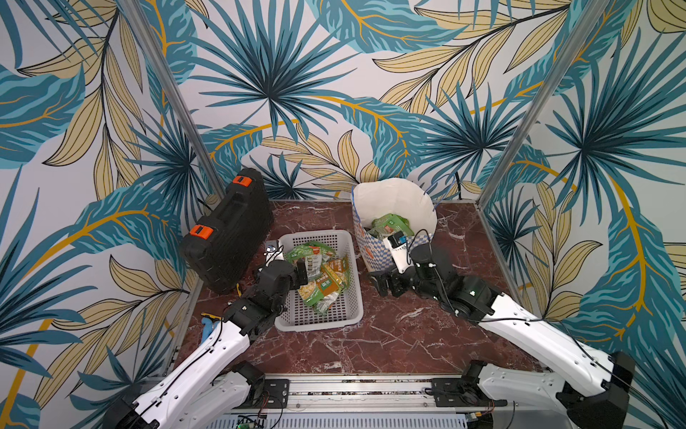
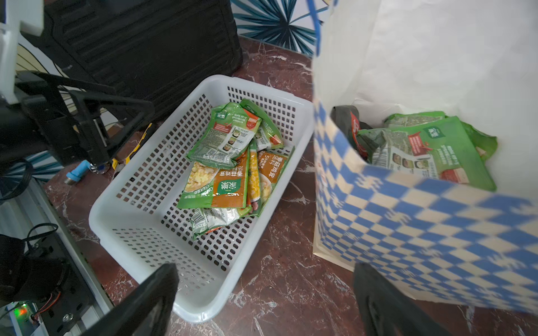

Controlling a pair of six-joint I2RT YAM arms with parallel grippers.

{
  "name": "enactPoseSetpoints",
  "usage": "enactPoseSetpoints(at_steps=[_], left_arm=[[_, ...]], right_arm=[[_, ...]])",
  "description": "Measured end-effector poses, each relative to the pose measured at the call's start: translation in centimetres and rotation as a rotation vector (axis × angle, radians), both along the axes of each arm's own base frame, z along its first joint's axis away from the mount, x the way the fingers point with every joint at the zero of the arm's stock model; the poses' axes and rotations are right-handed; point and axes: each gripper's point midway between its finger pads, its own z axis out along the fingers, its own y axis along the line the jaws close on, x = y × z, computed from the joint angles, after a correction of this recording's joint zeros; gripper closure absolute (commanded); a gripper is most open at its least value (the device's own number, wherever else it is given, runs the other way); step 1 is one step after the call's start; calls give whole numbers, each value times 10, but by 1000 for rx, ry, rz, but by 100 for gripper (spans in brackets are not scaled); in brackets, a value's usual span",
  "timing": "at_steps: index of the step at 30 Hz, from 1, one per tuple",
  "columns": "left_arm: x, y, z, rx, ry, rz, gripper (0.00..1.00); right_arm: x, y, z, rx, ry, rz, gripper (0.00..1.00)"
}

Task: Place the condiment packets inside the bag
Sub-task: Pick up the condiment packet from the storage box.

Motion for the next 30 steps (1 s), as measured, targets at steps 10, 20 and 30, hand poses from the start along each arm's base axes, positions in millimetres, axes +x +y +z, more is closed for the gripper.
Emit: enactPoseSetpoints(at_steps=[10, 20, 30], left_arm=[[-15, 39, 5, -119, -100, 141, 0], [-28, 53, 21, -156, -182, 187, 0], [-29, 55, 22, -155, -188, 196, 0]], right_arm=[[33, 102, -31, -55, 95, -4, 33], [89, 163, -110, -160, 192, -100, 38], [133, 164, -176, -196, 302, -160, 41]])
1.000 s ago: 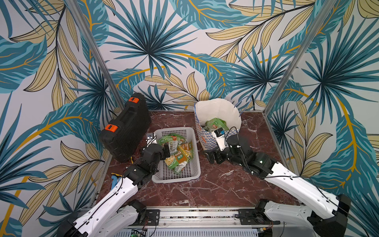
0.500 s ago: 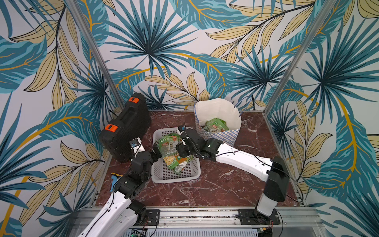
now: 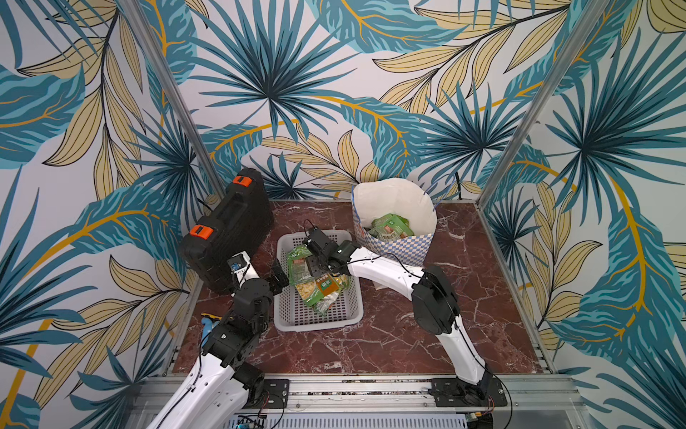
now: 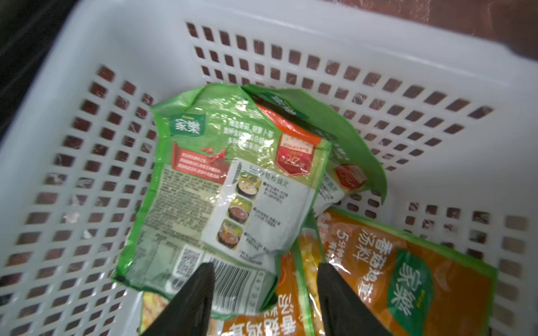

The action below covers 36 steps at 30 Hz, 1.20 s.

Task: Place the condiment packets inside the bag
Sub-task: Pick up the condiment packet from the storage box.

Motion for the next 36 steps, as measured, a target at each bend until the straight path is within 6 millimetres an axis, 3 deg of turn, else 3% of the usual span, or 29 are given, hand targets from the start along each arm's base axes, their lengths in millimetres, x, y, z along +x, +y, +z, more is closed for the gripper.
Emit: enactPoseSetpoints(at_steps=[5, 9, 13, 18, 24, 28, 36], left_arm=[[0, 0, 0, 0, 0, -1, 0], [0, 0, 0, -1, 0, -2, 0], [0, -1, 0, -1, 1, -4, 0], [0, -1, -1, -2, 2, -7, 0], [0, -2, -2, -3, 4, -13, 0], [1, -3, -2, -5, 3, -16, 0], [0, -3, 0, -9, -6, -17, 0]], right_arm=[[8, 6, -19, 35, 54, 18, 48], [4, 15, -18, 69, 67, 53, 53], [4, 24, -15, 109, 65, 79, 69], [5, 35, -12, 162, 49, 114, 99], [-2, 34, -3, 194, 39, 130, 100], [-12, 29, 29, 217, -5, 145, 100], [-43, 9, 149, 291, -220, 159, 100]])
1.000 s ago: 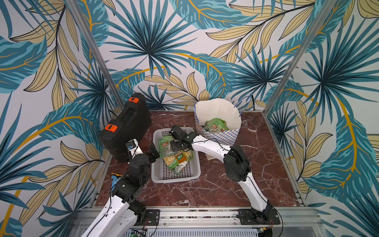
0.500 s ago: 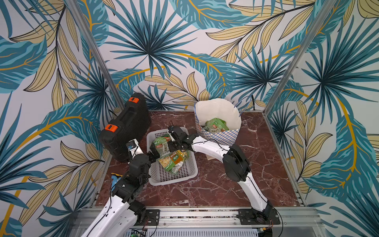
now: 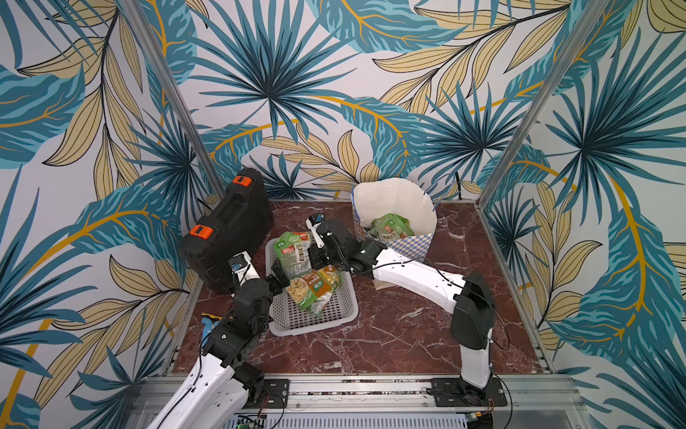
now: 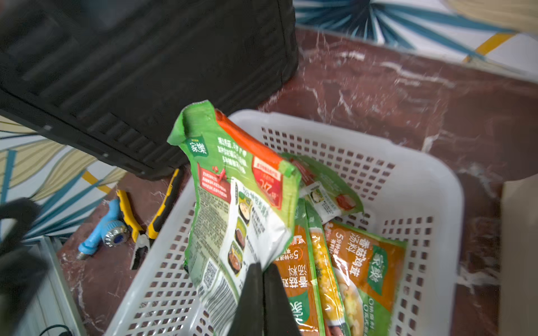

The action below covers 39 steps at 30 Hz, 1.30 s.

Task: Place the condiment packets inside the bag
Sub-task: Pick up the condiment packet from the storage box, then place the condiment packet in the paper bag.

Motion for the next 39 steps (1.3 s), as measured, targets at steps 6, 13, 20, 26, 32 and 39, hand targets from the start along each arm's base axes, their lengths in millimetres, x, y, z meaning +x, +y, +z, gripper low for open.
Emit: enactPoseSetpoints(at_steps=[6, 13, 20, 26, 32, 39], left_arm=[[-6, 4, 7, -11, -35, 10, 0], [-8, 7, 11, -13, -51, 18, 0], [-4, 5, 5, 5, -30, 13, 0], [5, -4, -4, 24, 5, -21, 0], [15, -19, -21, 45, 65, -84, 0], [22, -30, -45, 74, 152, -132, 0]], right_arm=[[-11, -39, 60, 33, -119, -73, 100], [-29, -100, 121, 32, -252, -169, 100], [-50, -184, 198, 65, -428, -350, 100], [-35, -251, 197, -30, -456, -553, 100], [-4, -285, 158, -163, -383, -648, 100], [23, -272, 108, -260, -274, -588, 52]])
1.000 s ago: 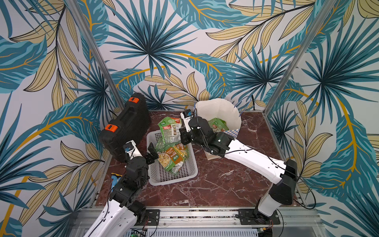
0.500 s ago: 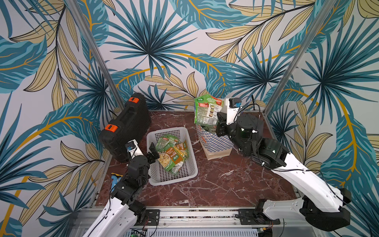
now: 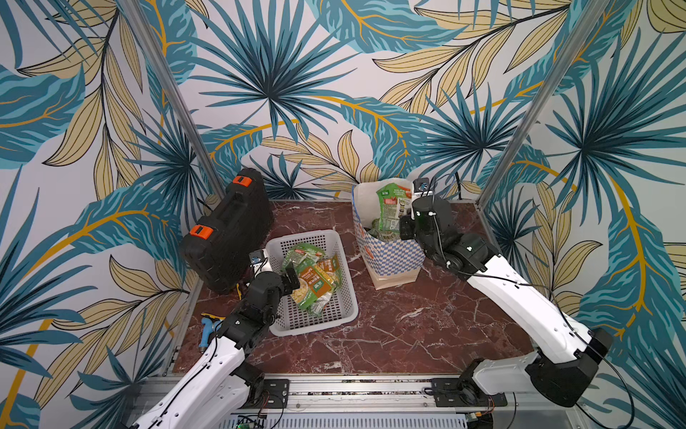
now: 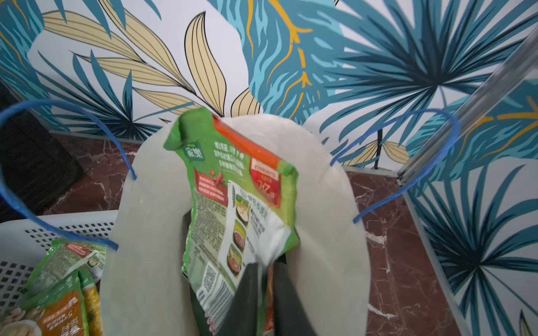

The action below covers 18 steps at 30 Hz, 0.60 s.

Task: Place the condiment packets inside the bag
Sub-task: Place the condiment packet in the paper bag.

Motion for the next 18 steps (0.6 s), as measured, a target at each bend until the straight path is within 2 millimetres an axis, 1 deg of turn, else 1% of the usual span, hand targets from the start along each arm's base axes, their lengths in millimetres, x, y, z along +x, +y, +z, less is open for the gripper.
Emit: enactPoseSetpoints(at_steps=[1, 3, 5, 8, 12, 14, 16, 18], left_arm=[[1, -1, -2, 2, 8, -5, 0], [2, -3, -6, 5, 23, -12, 0], [3, -5, -10, 8, 37, -19, 0], [4, -7, -15, 15, 54, -26, 0], [6, -9, -12, 10, 52, -35, 0], [7, -10, -11, 9, 50, -38, 0], [7, -10, -12, 11, 53, -41, 0], [8, -11, -15, 16, 62, -44, 0]], right_arm=[[0, 2, -5, -7, 15, 12, 44], [-1, 6, -10, -10, 40, 35, 42], [-5, 8, -7, 4, 42, 54, 36], [-15, 10, 3, 43, 38, 98, 30], [-40, 9, 25, 130, 5, 175, 21], [-55, 6, 30, 162, -8, 214, 15], [-70, 3, 29, 188, -17, 250, 10], [-86, 2, 21, 209, -17, 296, 6]])
